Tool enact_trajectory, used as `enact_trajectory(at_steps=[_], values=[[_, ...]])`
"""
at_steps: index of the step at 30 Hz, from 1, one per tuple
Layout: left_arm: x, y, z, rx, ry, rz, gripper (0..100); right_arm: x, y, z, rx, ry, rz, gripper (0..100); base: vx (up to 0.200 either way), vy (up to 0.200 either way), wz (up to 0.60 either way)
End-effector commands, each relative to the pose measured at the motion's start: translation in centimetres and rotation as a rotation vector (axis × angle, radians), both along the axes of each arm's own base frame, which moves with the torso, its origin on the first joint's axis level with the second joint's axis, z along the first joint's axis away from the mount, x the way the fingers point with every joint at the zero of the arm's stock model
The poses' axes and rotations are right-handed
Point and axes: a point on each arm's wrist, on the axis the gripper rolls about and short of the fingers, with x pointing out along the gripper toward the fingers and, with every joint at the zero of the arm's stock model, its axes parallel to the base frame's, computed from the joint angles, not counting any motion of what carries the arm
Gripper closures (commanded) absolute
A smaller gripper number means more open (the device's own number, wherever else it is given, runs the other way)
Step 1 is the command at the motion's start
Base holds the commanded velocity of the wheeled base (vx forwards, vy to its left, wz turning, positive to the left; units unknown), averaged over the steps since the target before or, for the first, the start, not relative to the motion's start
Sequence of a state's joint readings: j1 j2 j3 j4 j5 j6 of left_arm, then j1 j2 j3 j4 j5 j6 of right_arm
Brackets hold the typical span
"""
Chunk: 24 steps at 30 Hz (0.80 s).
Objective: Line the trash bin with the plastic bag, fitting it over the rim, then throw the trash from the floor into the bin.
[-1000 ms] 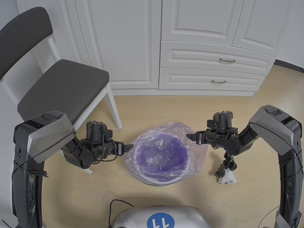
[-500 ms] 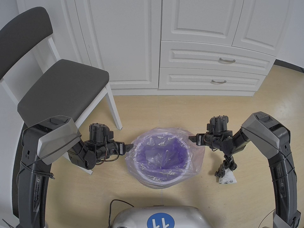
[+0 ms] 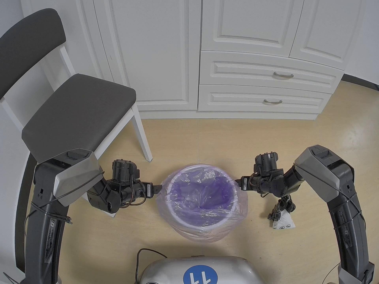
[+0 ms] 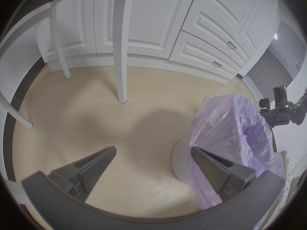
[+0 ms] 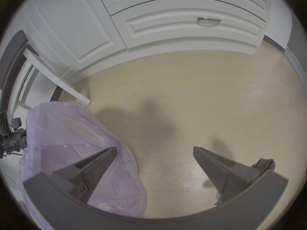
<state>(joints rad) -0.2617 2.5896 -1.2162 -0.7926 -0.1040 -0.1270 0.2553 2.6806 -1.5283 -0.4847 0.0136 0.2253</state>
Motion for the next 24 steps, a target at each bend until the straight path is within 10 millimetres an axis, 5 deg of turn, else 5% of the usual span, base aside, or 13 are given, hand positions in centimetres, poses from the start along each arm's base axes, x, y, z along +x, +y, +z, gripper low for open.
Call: enact_trajectory(at_steps=[1, 12, 19, 24], values=[[0.1, 0.4, 0.0, 0.000, 0.002, 0.010, 0, 0.0, 0.0, 0.2, 0.003, 0.002, -0.002, 0, 0.000, 0.000, 0.00], [-0.9, 0.5, 4.0, -0.014, -0.044, -0.003, 0, -2.7, -1.3, 8.2, -0.072, -0.092, 0.055, 0, 0.000, 0.000, 0.00], [-2.6, 0.6, 2.8, 0.080, 0.033, -0.071, 0, -6.2, -3.7, 11.9, -0.242, -0.128, 0.105, 0, 0.000, 0.000, 0.00], [-4.1, 0.1, 3.1, 0.136, 0.122, -0.151, 0, -7.8, -3.6, 13.0, -0.265, -0.135, 0.145, 0, 0.000, 0.000, 0.00]])
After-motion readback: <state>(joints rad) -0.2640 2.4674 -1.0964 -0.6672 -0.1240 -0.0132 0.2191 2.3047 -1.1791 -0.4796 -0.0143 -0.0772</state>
